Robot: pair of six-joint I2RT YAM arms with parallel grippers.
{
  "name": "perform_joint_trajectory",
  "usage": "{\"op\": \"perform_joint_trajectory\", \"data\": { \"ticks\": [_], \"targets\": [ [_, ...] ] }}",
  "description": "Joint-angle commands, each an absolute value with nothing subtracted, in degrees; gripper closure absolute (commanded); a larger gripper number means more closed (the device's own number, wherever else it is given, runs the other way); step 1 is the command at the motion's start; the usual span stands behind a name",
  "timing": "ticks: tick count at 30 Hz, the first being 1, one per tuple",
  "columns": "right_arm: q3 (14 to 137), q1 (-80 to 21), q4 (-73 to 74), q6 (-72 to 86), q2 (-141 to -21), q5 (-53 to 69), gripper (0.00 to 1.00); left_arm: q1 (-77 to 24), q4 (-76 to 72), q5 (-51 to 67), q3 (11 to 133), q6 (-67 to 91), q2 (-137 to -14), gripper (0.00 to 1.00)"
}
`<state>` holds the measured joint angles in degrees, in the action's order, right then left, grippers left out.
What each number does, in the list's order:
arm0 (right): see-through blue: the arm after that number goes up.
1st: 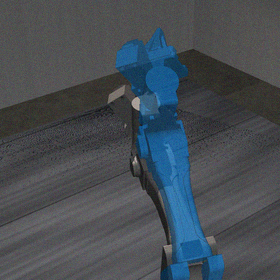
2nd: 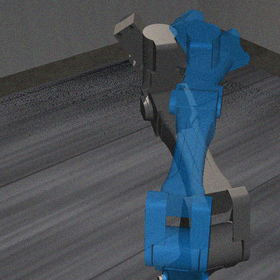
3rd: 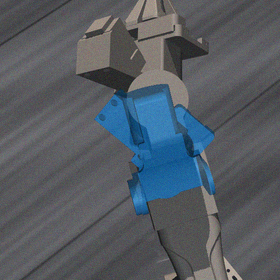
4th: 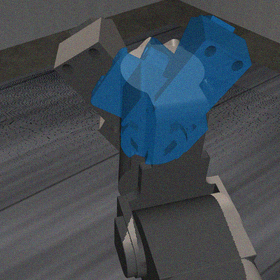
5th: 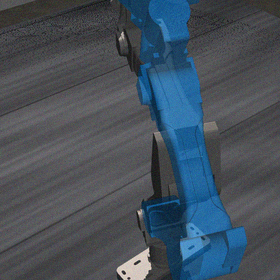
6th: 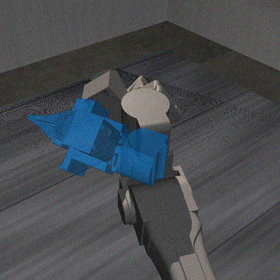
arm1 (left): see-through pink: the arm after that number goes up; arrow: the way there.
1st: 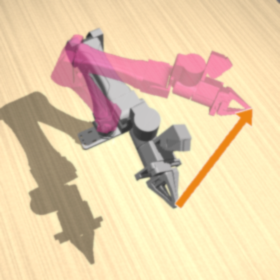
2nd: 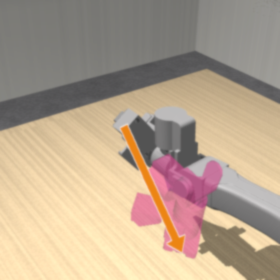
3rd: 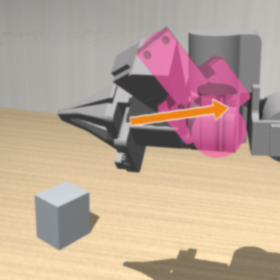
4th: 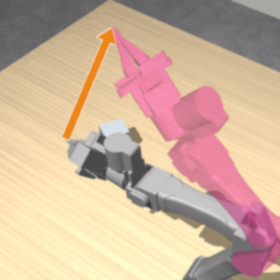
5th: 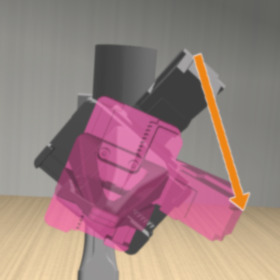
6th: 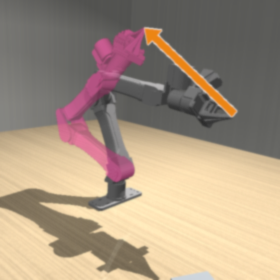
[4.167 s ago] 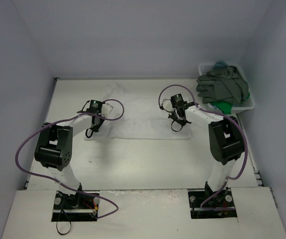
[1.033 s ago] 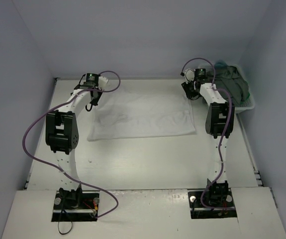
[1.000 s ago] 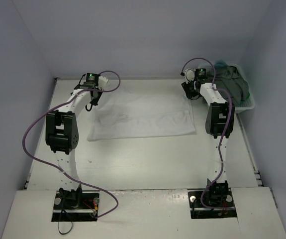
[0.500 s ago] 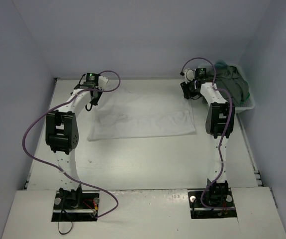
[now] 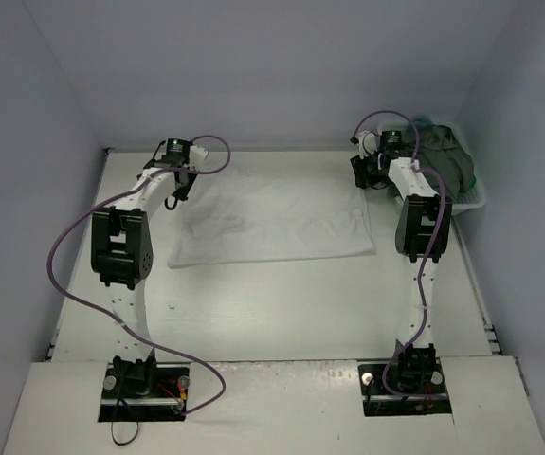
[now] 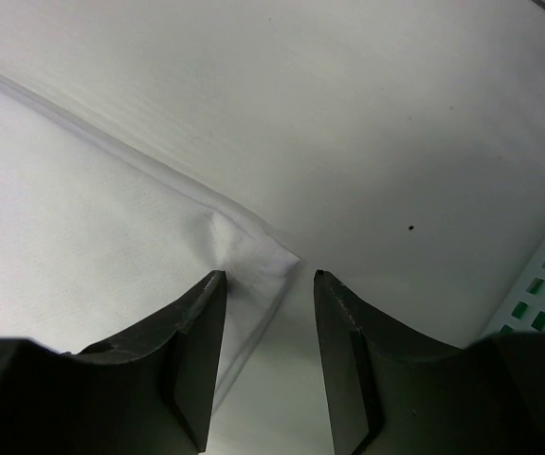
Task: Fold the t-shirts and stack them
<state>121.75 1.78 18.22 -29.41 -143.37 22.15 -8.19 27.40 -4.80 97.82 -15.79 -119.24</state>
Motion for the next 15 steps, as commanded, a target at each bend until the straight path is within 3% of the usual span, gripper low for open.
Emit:
{"op": "perform_joint_trajectory", "data": {
  "ticks": [1, 4, 5, 10, 15],
  "targets": [
    [122.3, 2.3, 18.7, -31.2, -144.1, 24.5, 0.62, -8.0, 27.8, -5.8, 101.8, -15.1, -118.1, 0.78],
    [121.5, 2.3, 18.8, -32.1, -144.1, 25.8, 0.68, -8.0, 28.0, -5.8, 102.4, -15.2, -118.5, 0.79],
    [121.3, 2.2, 18.8, -32.3, -144.2, 26.5, 0.75, -8.0, 28.0, -5.8, 102.6, -15.3, -118.7, 0.78],
    [120.4, 2.2, 18.9, -32.4, -144.1, 27.6, 0.91, -8.0, 28.1, -5.8, 103.3, -15.6, -119.4, 0.79],
    [119.1, 2.2, 18.8, -32.3, -143.6, 27.9, 0.99, -8.0, 27.8, -3.6, 105.1, -15.4, -120.3, 0.76]
  ]
}}
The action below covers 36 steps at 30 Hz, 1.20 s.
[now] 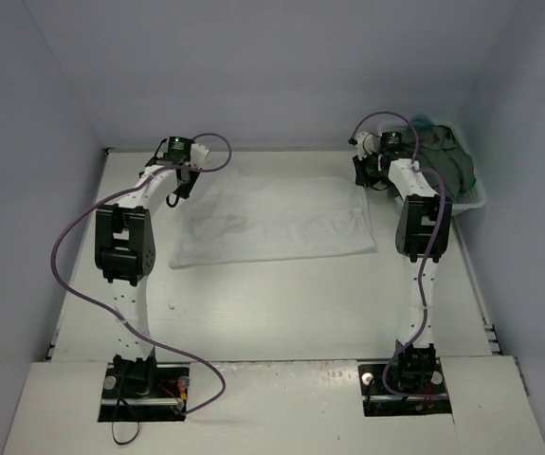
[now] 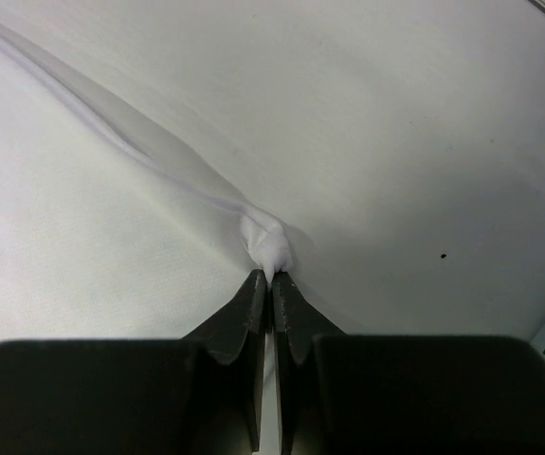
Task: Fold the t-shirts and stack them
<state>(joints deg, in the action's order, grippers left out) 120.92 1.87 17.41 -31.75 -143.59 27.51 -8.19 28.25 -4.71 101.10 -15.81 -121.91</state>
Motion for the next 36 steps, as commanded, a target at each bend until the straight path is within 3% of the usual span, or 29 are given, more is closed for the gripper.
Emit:
{"op": "perform_joint_trajectory", "data": {
  "ticks": [1, 5, 10, 17, 36],
  "targets": [
    [118.7, 2.2, 18.9, -32.4, -143.4, 28.0, 1.0, -8.0, 27.3, -2.9, 105.6, -15.3, -120.6, 0.73],
    [117.4, 2.0, 18.8, -32.6, -143.0, 28.3, 1.0, -8.0, 26.7, 3.8, 108.4, -14.2, -122.4, 0.58],
    [115.2, 1.5, 18.5, -33.1, -141.8, 28.6, 1.0, -7.8, 25.8, 10.1, 113.5, -12.7, -126.8, 0.54],
    [110.7, 1.1, 17.4, -33.7, -139.7, 28.6, 1.0, -7.1, 24.3, 13.5, 125.0, -7.8, -134.2, 0.53],
    [101.4, 0.4, 15.4, -34.2, -133.6, 28.5, 1.0, -4.5, 19.2, 23.8, 142.0, 6.1, -147.9, 0.53]
  ]
}}
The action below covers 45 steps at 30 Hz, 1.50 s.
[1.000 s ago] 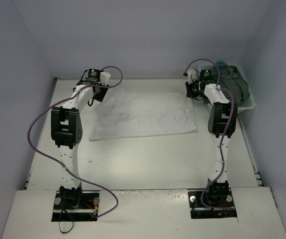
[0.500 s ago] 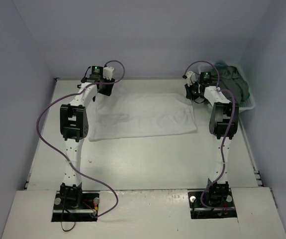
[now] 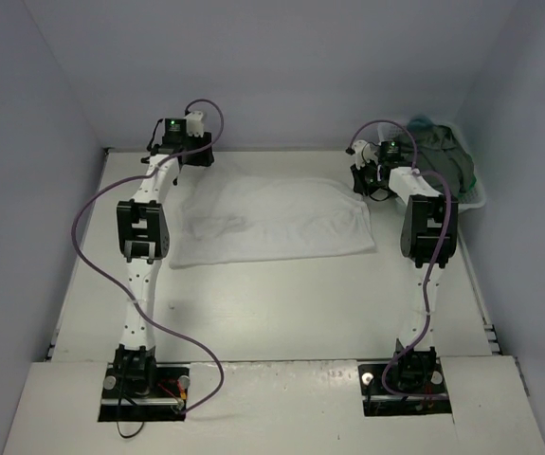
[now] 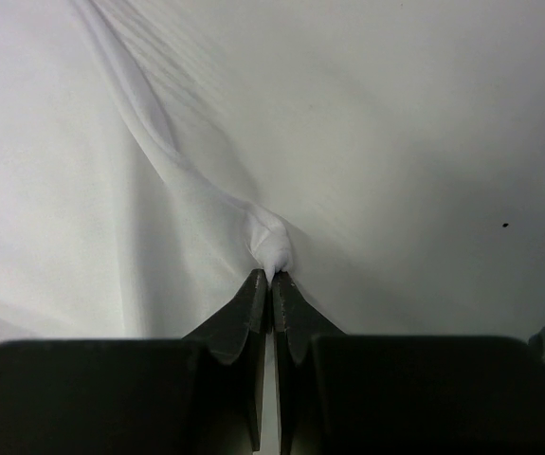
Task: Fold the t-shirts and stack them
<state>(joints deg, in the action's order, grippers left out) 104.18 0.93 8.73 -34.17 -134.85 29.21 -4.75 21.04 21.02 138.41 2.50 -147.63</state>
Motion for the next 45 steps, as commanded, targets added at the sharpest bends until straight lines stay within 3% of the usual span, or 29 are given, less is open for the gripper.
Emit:
{"op": "perform_joint_trajectory", "data": {
  "ticks": [1, 16, 20, 23, 34, 38, 45],
  "targets": [
    [101.3, 0.4, 15.4, -34.2, -133.6, 28.5, 1.0, -4.5, 19.2, 23.9, 142.4, 6.2, -148.4, 0.53],
    [100.6, 0.4, 15.1, -34.1, -134.3, 28.2, 1.0, -4.5, 19.1, 26.3, 146.4, 8.5, -152.3, 0.54],
    [100.5, 0.4, 14.9, -34.0, -134.1, 28.1, 1.0, -4.5, 19.0, 28.4, 146.0, 8.9, -152.5, 0.67],
    [100.5, 0.4, 14.9, -34.0, -134.0, 28.2, 1.0, -4.5, 18.5, 28.5, 145.5, 9.0, -152.6, 0.85],
    [100.2, 0.4, 14.9, -34.2, -133.8, 28.3, 1.0, -4.5, 18.3, 28.9, 144.8, 9.6, -152.4, 0.89],
    [100.2, 0.4, 14.8, -34.1, -133.9, 28.2, 1.0, -4.3, 17.8, 28.5, 142.7, 9.0, -150.0, 1.0],
    [99.4, 0.4, 14.2, -33.5, -133.1, 27.2, 1.0, -3.5, 14.4, 27.5, 137.0, 9.5, -144.5, 1.0]
  ]
}}
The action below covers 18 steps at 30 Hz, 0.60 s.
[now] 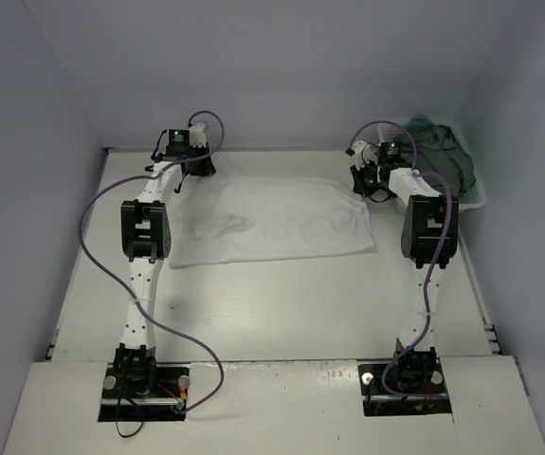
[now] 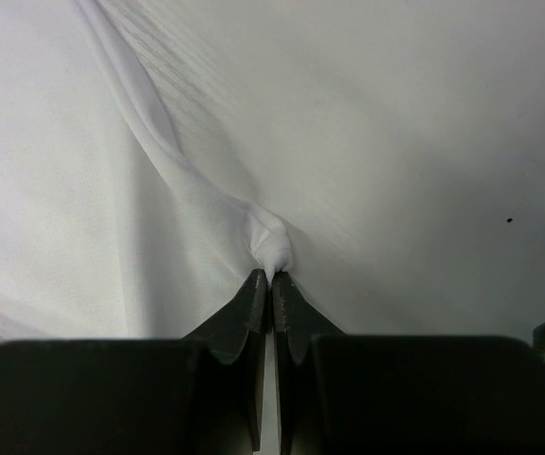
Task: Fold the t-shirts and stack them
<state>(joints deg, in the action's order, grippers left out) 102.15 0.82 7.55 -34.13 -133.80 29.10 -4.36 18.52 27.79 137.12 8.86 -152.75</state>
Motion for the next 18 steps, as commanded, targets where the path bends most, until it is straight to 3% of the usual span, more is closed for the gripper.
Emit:
{"op": "perform_joint_trajectory", "data": {
  "ticks": [1, 18],
  "targets": [
    [99.3, 0.4, 14.2, -33.5, -133.0, 27.2, 1.0, -3.5, 14.2, 27.5, 136.7, 9.6, -144.0, 1.0],
    [97.6, 0.4, 13.0, -32.8, -131.3, 26.4, 1.0, -3.4, 10.5, 27.5, 129.6, 10.7, -138.0, 1.0]
  ]
}}
